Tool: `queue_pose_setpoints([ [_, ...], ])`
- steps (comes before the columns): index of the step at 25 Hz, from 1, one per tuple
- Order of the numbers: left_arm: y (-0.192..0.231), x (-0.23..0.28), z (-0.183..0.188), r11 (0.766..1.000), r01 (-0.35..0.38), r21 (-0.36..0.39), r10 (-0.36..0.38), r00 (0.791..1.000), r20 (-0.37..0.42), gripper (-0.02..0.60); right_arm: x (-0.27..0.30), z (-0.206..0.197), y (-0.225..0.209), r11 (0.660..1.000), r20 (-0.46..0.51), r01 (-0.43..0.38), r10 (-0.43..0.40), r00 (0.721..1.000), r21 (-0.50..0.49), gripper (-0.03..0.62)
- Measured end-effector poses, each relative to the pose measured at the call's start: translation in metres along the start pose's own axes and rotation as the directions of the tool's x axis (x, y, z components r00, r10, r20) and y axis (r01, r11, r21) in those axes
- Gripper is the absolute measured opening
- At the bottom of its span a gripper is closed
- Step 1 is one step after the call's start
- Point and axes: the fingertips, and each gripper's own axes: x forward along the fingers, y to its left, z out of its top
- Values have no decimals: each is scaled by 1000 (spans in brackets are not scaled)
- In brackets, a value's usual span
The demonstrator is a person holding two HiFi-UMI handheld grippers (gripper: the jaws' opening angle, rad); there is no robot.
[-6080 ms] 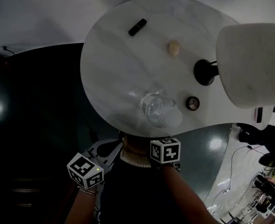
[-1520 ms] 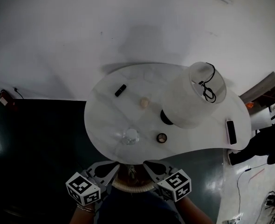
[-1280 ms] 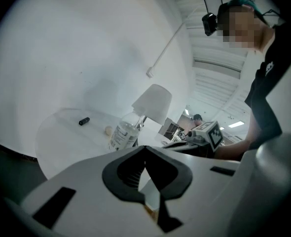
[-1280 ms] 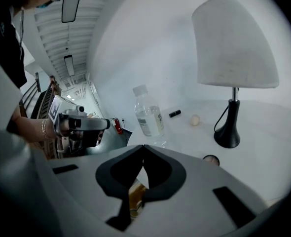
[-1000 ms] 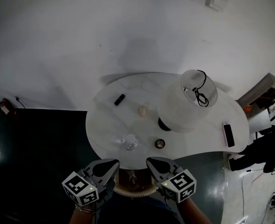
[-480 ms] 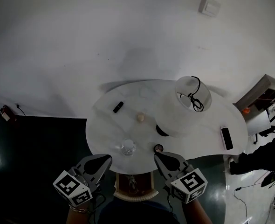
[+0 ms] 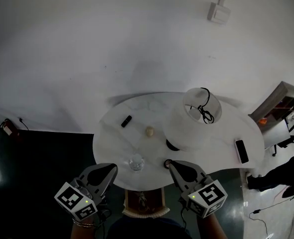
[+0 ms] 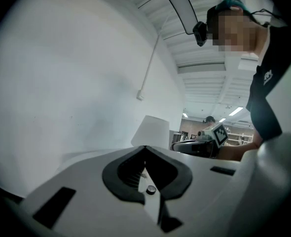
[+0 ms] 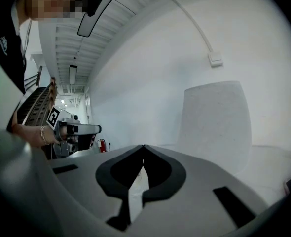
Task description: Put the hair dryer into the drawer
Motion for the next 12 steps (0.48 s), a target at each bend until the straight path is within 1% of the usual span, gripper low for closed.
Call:
queue_pose_setpoints([
  [3,-2,2,6,1000,-5,16,5,1000,15,8,-3,9,-4,999,15,20,-20,1000,-26,18],
  [10,-6,1,24,998,-19,61,16,999,52,8,-13,33,-10,997,61,51,-48,997,-49,18],
  [12,-6,0,30,997,-23,69,19,998,63,8,-17,36,-16,996,64,72,-68,996,-51,18],
])
